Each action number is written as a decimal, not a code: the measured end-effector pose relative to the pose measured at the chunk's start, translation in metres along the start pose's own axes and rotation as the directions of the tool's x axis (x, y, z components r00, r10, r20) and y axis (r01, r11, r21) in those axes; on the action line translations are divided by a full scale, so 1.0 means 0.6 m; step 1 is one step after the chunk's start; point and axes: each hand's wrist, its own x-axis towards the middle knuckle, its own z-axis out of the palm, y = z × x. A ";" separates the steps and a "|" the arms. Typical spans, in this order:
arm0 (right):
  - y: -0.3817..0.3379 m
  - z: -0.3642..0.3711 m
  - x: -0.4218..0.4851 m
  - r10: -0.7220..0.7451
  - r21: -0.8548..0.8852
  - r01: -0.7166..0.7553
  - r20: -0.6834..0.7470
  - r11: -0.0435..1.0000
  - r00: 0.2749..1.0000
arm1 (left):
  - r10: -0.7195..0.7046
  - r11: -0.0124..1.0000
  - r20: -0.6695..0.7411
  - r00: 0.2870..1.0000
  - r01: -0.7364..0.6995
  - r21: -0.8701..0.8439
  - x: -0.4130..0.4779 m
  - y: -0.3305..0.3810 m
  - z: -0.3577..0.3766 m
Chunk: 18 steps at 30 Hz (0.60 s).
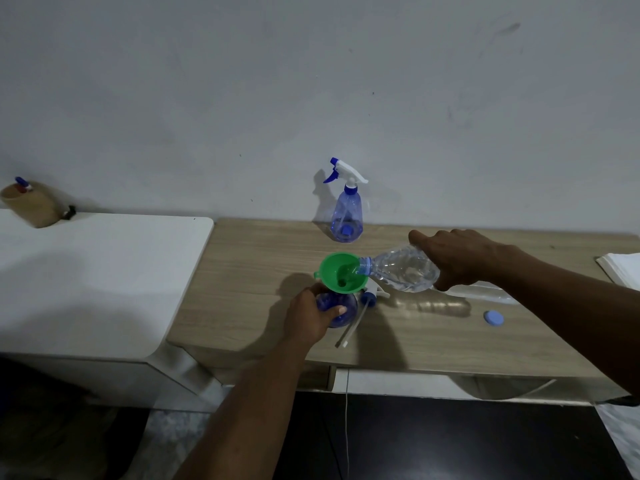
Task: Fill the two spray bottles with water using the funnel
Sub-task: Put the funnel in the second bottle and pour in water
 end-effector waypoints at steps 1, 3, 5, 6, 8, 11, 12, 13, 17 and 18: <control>0.000 -0.001 0.000 0.001 -0.002 -0.001 0.000 1.000 1.000 | 0.000 1.000 -0.002 1.000 0.000 0.002 0.000 0.000 0.000; -0.001 -0.003 0.001 0.002 0.002 -0.002 0.002 1.000 1.000 | 0.001 1.000 0.002 1.000 -0.001 0.004 -0.001 0.001 -0.001; -0.001 -0.004 0.000 0.004 0.000 -0.004 0.003 1.000 1.000 | -0.007 1.000 0.015 1.000 0.007 0.000 -0.002 0.002 -0.002; -0.001 -0.004 -0.001 0.006 -0.003 -0.006 0.001 1.000 1.000 | -0.005 1.000 0.018 1.000 0.005 -0.007 -0.002 0.001 -0.001; 0.000 -0.003 -0.002 0.007 0.001 -0.007 -0.003 1.000 1.000 | 0.004 1.000 0.015 1.000 -0.004 -0.017 0.001 -0.005 0.001; -0.001 -0.001 -0.002 0.006 0.005 -0.006 -0.005 1.000 1.000 | 0.002 1.000 0.009 1.000 -0.002 0.003 0.006 -0.011 0.003; -0.001 -0.002 -0.003 0.007 0.005 -0.007 -0.006 1.000 1.000 | 0.005 1.000 0.010 1.000 -0.005 0.006 0.006 -0.010 0.003; -0.001 -0.002 -0.003 0.009 0.006 -0.008 -0.008 1.000 1.000 | 0.005 1.000 0.009 1.000 -0.006 0.005 0.005 -0.009 0.002; -0.001 0.004 -0.004 0.005 0.052 -0.004 -0.015 0.999 1.000 | 0.007 1.000 0.005 1.000 -0.007 -0.003 0.006 -0.009 0.002; -0.001 0.006 -0.005 0.006 0.068 -0.005 -0.014 0.998 1.000 | 0.007 1.000 0.002 1.000 -0.007 -0.005 0.007 -0.010 0.002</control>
